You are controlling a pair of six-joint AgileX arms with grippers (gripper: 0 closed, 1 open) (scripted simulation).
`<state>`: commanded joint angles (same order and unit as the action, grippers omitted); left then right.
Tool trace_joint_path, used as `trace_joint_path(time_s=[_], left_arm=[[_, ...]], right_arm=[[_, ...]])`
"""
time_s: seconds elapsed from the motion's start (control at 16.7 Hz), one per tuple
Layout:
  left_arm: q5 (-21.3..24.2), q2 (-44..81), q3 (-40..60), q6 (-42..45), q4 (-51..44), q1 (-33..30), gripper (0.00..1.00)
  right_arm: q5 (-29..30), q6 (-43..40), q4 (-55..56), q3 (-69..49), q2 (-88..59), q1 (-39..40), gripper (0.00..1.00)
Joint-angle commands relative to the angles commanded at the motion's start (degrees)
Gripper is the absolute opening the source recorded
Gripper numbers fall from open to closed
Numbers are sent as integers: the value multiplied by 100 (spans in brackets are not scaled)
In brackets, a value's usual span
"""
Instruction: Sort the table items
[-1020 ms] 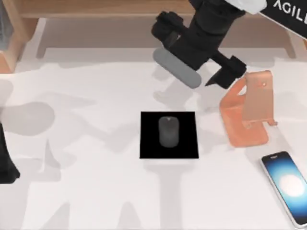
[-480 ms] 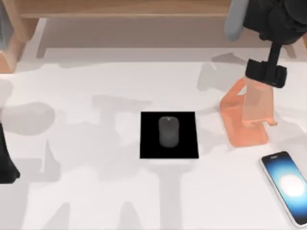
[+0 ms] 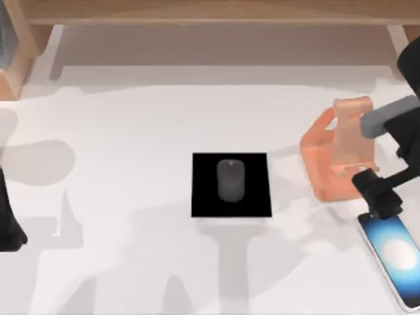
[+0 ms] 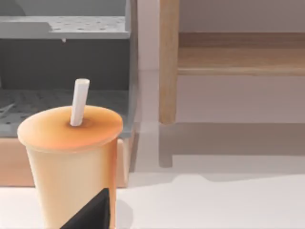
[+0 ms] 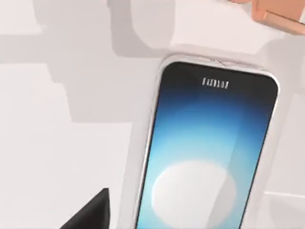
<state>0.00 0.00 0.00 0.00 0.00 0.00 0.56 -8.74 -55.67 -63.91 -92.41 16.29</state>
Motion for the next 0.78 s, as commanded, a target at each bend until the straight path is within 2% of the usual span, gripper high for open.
trace_joint_path(time_s=[0.24,0.78], left_arm=[[0,0,0,0,0,0,100],[0,0,0,0,0,0,100]], right_arm=[[-54,838,62,800,195,1,100],[-61,970,261,1006,152,75,100]])
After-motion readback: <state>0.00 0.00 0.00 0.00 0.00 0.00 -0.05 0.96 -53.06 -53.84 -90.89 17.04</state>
